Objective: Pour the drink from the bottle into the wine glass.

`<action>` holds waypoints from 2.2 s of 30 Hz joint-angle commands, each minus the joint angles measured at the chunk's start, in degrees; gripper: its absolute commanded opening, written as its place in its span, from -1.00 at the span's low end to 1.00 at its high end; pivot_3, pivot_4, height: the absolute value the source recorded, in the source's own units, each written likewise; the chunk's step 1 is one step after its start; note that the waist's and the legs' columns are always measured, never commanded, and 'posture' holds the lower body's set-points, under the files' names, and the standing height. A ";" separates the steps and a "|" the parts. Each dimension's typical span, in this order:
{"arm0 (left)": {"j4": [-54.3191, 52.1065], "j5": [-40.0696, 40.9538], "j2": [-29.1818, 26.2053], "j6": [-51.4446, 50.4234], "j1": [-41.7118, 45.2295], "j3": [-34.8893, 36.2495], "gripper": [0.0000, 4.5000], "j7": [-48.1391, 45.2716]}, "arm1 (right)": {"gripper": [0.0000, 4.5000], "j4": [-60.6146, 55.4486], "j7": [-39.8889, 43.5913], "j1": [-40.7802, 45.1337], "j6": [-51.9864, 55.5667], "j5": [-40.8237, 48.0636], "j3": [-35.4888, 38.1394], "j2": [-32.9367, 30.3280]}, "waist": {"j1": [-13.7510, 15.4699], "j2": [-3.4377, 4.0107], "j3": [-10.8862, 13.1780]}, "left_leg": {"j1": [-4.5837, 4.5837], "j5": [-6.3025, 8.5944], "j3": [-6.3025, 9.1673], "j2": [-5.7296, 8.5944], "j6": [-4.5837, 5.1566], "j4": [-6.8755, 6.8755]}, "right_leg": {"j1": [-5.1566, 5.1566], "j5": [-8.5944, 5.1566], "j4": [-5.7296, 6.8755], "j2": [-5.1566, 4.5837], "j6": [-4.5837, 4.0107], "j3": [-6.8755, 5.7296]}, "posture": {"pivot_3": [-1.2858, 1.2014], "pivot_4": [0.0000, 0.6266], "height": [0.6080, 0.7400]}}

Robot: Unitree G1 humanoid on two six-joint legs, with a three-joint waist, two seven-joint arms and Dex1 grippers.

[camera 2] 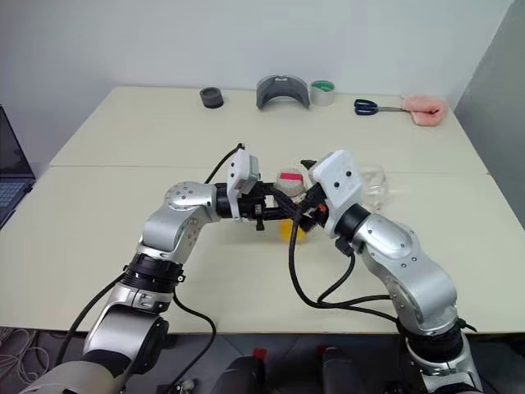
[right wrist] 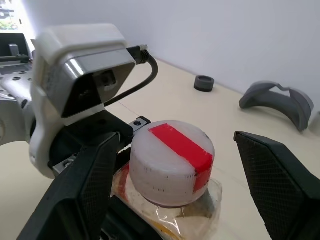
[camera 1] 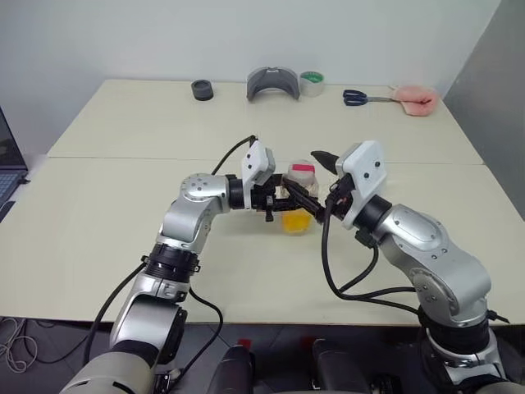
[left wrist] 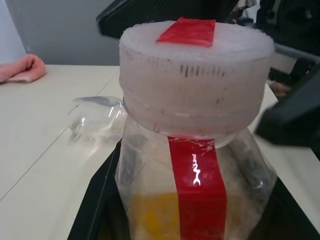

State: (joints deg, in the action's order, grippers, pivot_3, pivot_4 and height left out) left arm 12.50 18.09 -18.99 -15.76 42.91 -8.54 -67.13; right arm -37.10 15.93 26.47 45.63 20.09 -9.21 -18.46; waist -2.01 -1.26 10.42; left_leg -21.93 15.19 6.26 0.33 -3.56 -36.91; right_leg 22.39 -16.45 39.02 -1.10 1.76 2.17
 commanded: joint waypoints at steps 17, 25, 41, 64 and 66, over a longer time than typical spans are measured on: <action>-0.98 1.28 -0.18 1.10 0.63 1.18 -0.20 -0.27 | 0.47 0.20 -0.39 1.33 -2.53 -1.42 0.63 2.98 | 0.02 0.00 0.00 | 0.00 0.00 0.01 0.00 0.00 0.00 | 0.00 0.00 0.00 0.00 0.00 -0.01 | 0.03 -0.52 1.00; -1.13 1.17 -0.43 1.14 0.45 1.03 -0.20 -0.36 | -0.14 0.59 3.01 1.47 -3.98 -0.91 -0.50 1.47 | 0.02 0.01 0.00 | 0.00 0.00 0.01 0.00 0.00 0.00 | 0.00 0.00 0.00 0.00 0.00 -0.01 | 0.03 -0.52 1.00; -1.00 1.39 -0.37 -0.64 2.28 0.02 -0.20 -3.40 | 0.18 29.56 45.17 17.24 -15.78 7.88 0.85 -12.48 | -0.75 0.05 0.06 | -0.03 0.01 0.03 0.01 0.03 0.00 | -0.02 0.00 -0.02 -0.03 -0.02 -0.06 | 0.03 -0.52 1.00; 5.61 0.02 1.52 1.02 4.84 0.34 -0.20 -1.24 | 0.93 -10.87 -6.30 0.86 9.39 5.02 5.06 -1.98 | -0.10 0.12 0.10 | -0.03 0.00 0.00 0.02 0.02 -0.02 | 0.01 0.00 0.02 -0.02 0.01 0.02 | 0.03 -0.52 1.00; 5.92 -0.09 1.71 1.22 4.99 0.19 -0.20 -1.16 | 0.93 -9.85 -8.25 1.56 9.76 3.32 2.87 -0.45 | -0.05 0.12 0.10 | -0.04 0.00 0.00 0.02 0.01 -0.02 | 0.02 0.00 0.00 -0.02 0.01 0.01 | 0.03 -0.52 1.00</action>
State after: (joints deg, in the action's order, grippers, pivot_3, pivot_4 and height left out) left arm 19.24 17.62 -17.66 -15.78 46.15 -9.11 -68.24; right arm -45.72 9.39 26.91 55.43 24.80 -5.37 -19.40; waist -2.06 -1.14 10.52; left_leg -21.97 15.19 6.26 0.36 -3.54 -36.93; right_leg 22.41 -16.45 39.02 -1.12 1.77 2.18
